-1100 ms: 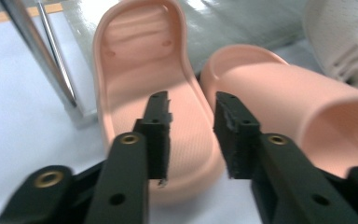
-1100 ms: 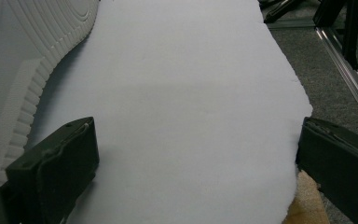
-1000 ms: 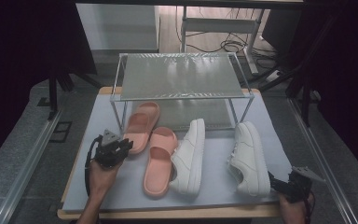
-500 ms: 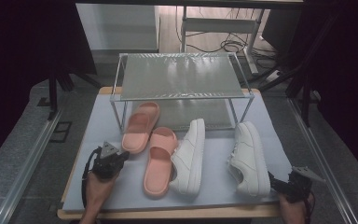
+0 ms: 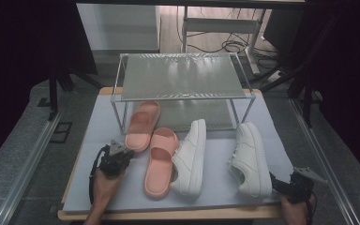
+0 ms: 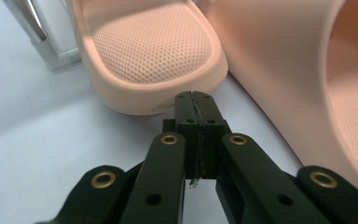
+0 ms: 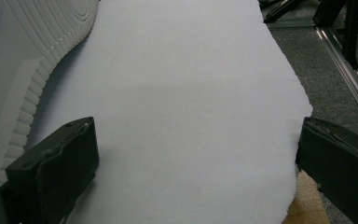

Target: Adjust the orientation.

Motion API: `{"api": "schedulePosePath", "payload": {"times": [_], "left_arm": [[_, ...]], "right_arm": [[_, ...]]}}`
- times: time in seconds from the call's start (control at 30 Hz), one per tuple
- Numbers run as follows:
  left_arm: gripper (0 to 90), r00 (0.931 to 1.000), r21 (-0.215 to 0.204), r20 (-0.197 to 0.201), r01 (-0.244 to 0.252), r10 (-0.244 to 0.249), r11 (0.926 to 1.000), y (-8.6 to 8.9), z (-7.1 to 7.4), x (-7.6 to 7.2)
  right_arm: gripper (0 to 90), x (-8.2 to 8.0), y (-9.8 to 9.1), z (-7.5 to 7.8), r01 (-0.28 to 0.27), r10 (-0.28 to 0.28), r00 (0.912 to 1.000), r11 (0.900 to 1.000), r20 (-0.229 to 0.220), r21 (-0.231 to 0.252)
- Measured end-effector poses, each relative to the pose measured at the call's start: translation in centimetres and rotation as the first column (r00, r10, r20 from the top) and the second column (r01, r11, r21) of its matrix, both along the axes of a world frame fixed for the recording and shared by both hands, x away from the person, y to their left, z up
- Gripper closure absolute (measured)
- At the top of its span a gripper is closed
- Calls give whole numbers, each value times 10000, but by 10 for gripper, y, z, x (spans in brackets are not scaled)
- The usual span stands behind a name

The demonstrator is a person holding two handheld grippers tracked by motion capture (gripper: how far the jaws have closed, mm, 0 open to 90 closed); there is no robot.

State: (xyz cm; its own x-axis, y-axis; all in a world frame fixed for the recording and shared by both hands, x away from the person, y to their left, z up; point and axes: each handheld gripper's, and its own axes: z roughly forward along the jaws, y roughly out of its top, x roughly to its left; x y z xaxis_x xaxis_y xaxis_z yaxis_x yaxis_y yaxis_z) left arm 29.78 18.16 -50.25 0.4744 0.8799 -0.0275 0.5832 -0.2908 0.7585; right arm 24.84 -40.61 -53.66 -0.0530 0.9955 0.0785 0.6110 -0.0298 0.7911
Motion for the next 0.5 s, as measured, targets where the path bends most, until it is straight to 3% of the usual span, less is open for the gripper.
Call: {"api": "schedulePosePath", "payload": {"times": [0.5], "left_arm": [[898, 10000, 320, 66, -71, 69, 9995, -14, -2, 33]], "right_arm": [[0, 0, 0, 0, 7, -8, 10000, 10000, 22, 22]]}}
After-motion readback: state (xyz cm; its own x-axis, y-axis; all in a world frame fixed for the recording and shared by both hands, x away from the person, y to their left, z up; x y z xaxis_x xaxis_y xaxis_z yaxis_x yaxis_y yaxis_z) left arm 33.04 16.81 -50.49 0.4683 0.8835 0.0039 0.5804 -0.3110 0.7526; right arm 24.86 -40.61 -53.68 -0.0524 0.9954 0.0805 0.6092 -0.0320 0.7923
